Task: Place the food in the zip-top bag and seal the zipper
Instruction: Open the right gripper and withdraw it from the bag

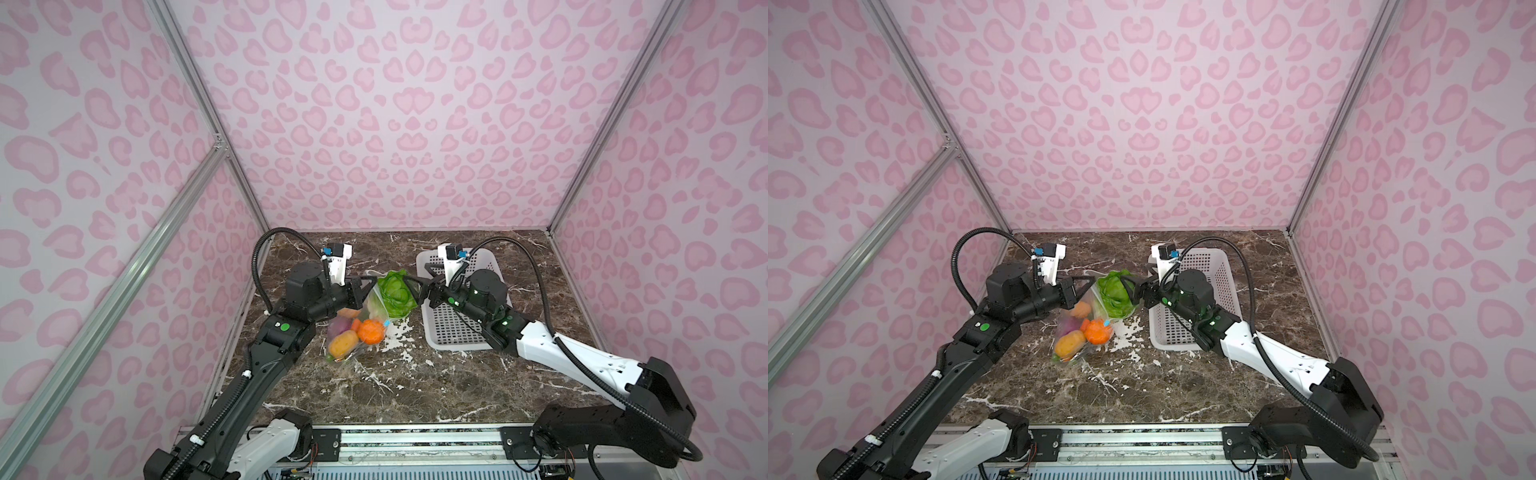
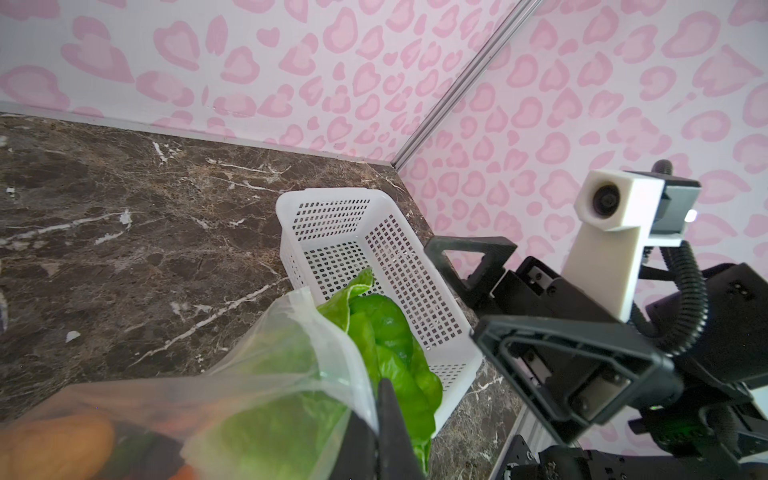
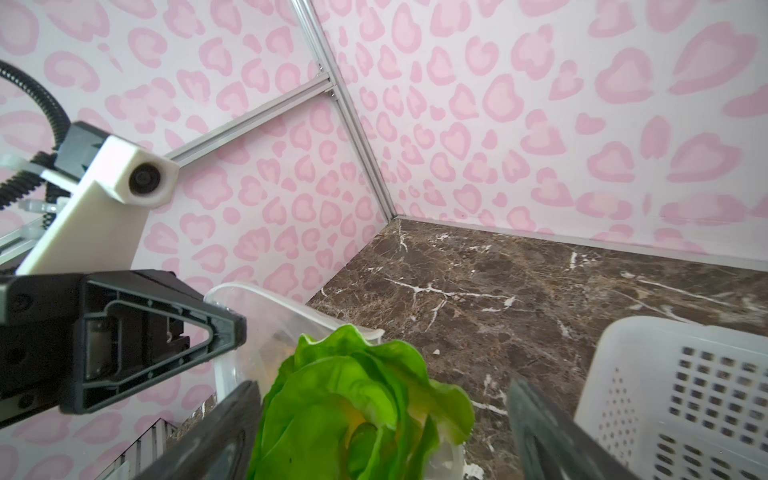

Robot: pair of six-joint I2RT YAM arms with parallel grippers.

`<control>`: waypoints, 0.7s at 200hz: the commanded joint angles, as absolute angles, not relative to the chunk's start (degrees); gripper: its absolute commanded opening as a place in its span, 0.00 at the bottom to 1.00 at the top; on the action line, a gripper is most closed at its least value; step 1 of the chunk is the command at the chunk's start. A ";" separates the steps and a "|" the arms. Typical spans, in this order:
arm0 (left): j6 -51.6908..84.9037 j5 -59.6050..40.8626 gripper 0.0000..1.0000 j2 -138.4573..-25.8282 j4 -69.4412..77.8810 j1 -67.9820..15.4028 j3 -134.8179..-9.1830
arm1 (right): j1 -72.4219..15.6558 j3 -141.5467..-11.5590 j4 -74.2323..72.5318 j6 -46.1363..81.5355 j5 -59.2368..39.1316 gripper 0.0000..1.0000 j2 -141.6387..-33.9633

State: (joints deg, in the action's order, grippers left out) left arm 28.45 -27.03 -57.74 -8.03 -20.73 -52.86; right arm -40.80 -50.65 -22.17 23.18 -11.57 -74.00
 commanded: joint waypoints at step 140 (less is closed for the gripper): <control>28.56 -25.89 0.03 -56.53 -3.91 -20.56 -52.12 | -38.42 -45.75 -23.42 42.48 -24.43 0.53 -81.79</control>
State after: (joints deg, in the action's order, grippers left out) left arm 28.69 -26.11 -57.19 -7.55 -20.58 -52.23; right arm -37.32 -43.77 -18.59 40.25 -21.78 -79.13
